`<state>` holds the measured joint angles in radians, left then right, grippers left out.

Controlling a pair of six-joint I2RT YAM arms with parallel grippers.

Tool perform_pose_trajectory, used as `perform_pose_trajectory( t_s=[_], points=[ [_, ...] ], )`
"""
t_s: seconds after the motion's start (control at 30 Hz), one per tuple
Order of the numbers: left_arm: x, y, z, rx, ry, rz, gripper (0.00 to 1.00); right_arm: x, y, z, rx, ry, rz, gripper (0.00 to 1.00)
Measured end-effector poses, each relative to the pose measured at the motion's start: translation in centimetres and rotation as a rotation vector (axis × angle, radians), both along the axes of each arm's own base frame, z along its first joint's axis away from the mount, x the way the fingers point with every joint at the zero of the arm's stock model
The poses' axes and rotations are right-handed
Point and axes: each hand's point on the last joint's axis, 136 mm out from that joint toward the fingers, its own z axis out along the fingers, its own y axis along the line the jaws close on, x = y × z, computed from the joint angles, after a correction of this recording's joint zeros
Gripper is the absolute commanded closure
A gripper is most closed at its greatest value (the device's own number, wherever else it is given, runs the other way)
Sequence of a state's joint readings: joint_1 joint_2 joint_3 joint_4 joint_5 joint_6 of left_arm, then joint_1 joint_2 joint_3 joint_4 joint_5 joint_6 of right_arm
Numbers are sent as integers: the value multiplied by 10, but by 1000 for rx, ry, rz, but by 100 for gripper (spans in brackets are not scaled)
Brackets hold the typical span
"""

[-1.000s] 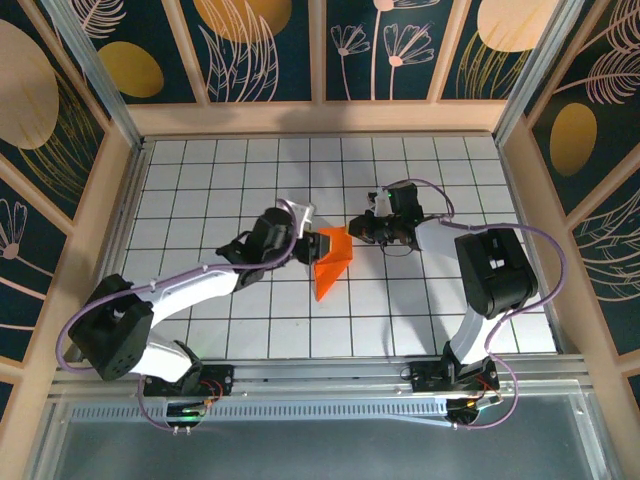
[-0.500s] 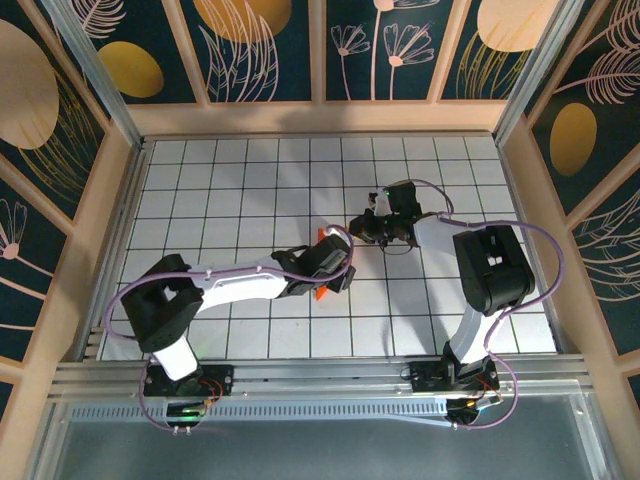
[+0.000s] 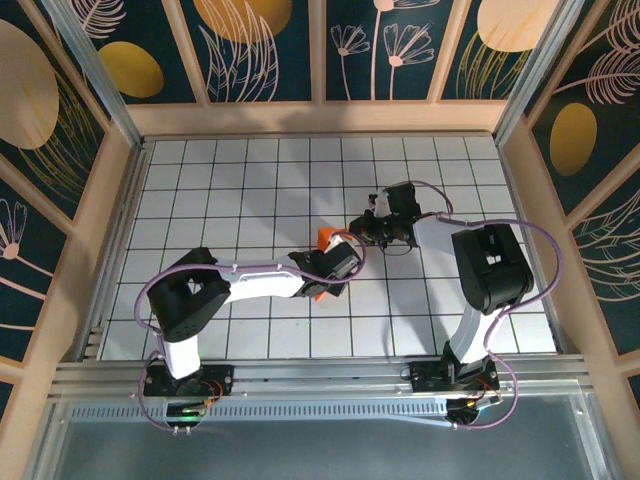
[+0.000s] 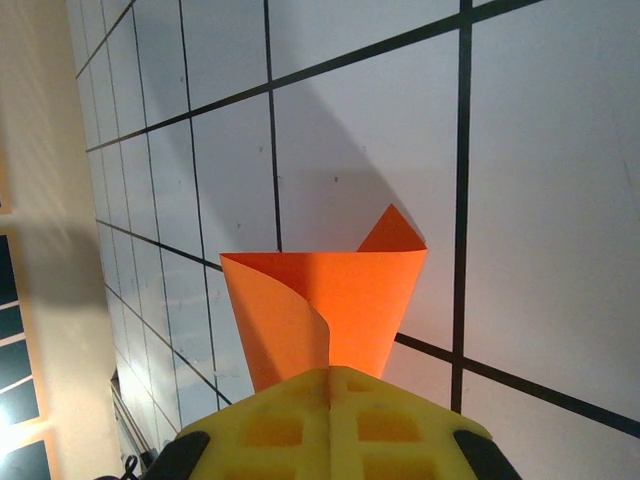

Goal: Fold a paper plane with a square sheet of paper (fold left side to right side)
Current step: Fold the wing for the fifth time at the center of the table.

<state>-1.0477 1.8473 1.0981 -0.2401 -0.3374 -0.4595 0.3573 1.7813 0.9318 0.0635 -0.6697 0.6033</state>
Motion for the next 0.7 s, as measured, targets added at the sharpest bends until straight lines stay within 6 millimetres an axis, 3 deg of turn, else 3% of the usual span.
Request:
perform_pose_trajectory(
  t_s=[0.17,0.7],
  points=[
    [-2,0,-4,18,-6,-3,49,0,0,-1,-1,5,-2,100],
    [-1,2,-9,40,-12,4,84,0,-3,-7,-23,15,-16,100]
  ],
)
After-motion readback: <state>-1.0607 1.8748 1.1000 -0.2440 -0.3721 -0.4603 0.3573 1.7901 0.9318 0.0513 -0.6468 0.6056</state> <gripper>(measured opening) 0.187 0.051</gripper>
